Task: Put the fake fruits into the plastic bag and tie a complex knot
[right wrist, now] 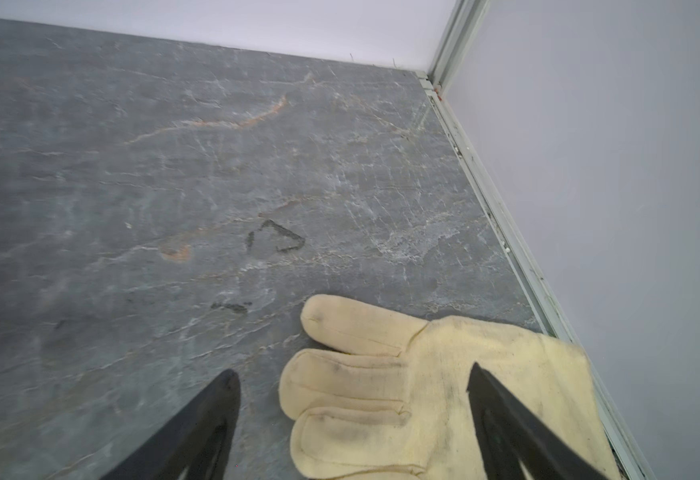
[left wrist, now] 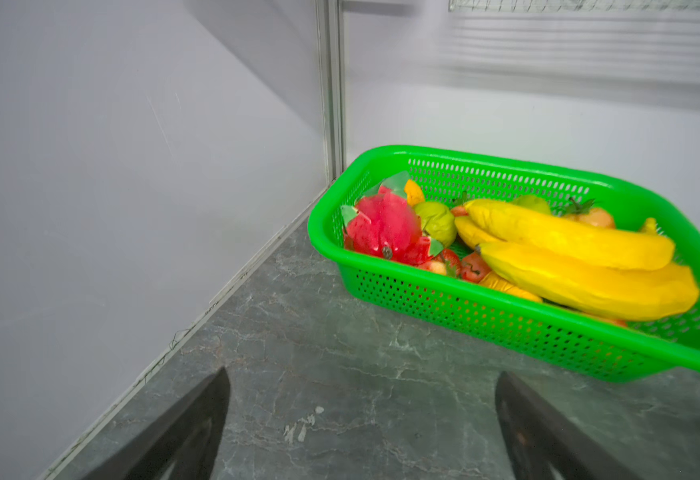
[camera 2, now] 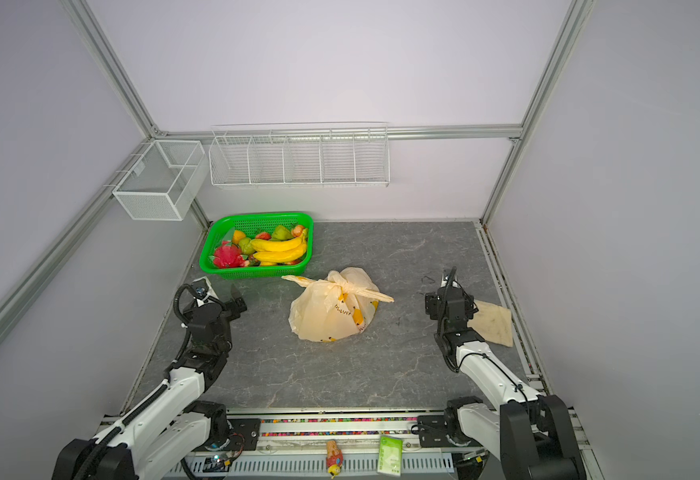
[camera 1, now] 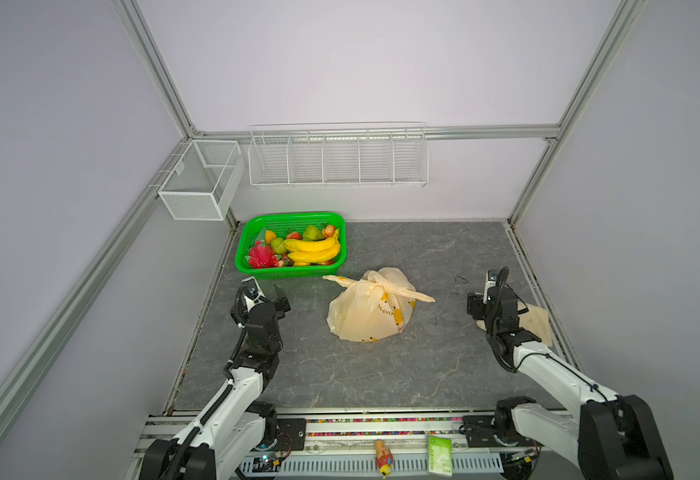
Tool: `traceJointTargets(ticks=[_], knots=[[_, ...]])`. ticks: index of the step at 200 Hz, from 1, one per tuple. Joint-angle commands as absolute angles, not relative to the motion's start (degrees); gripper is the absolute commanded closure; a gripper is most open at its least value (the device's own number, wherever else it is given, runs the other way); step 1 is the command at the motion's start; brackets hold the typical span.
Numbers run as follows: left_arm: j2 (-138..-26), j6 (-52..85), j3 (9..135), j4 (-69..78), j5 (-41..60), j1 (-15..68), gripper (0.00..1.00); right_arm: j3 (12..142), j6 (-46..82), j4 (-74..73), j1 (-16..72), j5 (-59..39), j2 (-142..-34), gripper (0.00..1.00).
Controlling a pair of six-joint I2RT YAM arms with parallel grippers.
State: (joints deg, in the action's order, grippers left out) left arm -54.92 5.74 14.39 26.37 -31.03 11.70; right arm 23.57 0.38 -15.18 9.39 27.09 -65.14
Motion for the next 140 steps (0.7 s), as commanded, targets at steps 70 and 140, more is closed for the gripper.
traceJointTargets(ticks=[70,140], knots=[[-76.16,2.09,16.40,49.93,-15.63,4.57,0.01,19.28,-3.01,-47.71,4.17,15.73,-79.72,0.11],[-88.98,0.73,22.46,51.67,-14.63,4.17,0.01,21.56,-1.06,-50.55,1.37,11.52,-87.54,0.11]])
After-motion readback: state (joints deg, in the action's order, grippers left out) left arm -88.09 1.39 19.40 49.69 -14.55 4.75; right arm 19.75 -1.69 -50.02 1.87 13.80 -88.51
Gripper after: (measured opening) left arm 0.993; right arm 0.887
